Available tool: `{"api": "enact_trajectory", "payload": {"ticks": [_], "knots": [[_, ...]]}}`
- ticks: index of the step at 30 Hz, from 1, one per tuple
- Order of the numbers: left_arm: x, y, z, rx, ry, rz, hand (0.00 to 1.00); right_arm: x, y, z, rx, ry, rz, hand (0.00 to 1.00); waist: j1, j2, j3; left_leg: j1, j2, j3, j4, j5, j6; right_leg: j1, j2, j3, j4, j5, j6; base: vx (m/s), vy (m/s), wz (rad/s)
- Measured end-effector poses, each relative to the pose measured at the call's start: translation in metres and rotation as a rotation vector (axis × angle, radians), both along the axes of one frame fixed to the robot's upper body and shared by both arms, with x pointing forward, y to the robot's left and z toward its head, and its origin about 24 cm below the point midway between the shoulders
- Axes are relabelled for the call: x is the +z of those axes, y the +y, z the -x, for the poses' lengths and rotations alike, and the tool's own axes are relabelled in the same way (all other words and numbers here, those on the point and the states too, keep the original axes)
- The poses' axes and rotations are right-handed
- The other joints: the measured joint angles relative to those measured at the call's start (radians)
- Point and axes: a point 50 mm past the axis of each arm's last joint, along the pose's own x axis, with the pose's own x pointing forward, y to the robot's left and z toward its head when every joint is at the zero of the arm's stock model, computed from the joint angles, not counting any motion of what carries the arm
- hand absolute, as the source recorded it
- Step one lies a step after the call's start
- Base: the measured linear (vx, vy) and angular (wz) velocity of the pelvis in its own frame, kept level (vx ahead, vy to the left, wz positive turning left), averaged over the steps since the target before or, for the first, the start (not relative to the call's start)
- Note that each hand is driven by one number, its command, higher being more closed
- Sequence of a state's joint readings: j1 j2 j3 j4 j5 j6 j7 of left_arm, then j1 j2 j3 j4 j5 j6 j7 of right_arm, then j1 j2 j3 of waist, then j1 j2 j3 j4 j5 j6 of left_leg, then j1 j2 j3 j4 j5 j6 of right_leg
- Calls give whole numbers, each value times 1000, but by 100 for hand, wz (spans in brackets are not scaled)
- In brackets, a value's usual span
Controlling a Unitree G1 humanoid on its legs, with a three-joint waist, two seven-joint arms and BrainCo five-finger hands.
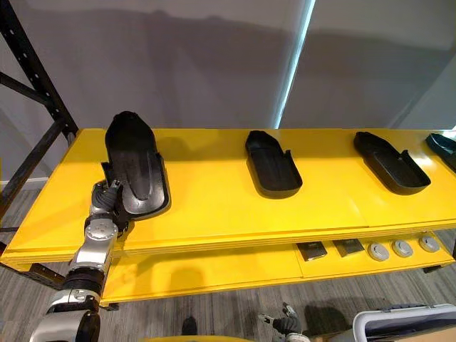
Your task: Walk over and take plastic housings, then place them on the shelf
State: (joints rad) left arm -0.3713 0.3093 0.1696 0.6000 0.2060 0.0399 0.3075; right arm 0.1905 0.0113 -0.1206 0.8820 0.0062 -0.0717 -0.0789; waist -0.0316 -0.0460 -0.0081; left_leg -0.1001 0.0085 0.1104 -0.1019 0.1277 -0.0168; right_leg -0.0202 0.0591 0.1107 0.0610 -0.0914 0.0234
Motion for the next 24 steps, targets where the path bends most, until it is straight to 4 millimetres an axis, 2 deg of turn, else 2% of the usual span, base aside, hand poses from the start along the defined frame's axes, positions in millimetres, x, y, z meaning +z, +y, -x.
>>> {"api": "enact_trajectory", "payload": {"ticks": [9,12,18,21,23,24], "knots": [[16,5,-7,2,-54,-15,0,0,3,-4,10,-10,-18,0,-4,-8,20,11,-31,1,0,-17,24,18,-29,3,-9,-1,1,67,32,1],[34,10,-10,9,-134,-36,0,0,3,-5,12,-11,-20,0,-4,-13,28,11,-33,-1,0,-18,25,18,-31,2,-9,-2,1,35,-18,0],[61,3,-13,-38,-288,-34,0,0,4,-7,17,-16,-20,0,-3,-14,39,29,-37,-11,0,-18,26,36,-32,-2,-6,-10,-6,18,-33,5],[93,-17,-9,-108,-445,-71,0,0,3,-7,17,-19,-16,0,6,-14,45,25,-39,-21,0,-18,26,34,-33,-9,-2,-13,-11,8,-28,8],[115,-42,10,-184,-617,-61,0,0,2,-6,14,-24,-12,0,15,-13,46,21,-42,-25,5,-18,26,34,-34,-11,-3,-11,-14,39,-26,4],[118,-49,15,-201,-649,-54,0,0,2,-6,14,-23,-11,0,18,-12,46,20,-43,-26,5,-18,26,35,-35,-11,-3,-11,-14,54,-26,4]]}}
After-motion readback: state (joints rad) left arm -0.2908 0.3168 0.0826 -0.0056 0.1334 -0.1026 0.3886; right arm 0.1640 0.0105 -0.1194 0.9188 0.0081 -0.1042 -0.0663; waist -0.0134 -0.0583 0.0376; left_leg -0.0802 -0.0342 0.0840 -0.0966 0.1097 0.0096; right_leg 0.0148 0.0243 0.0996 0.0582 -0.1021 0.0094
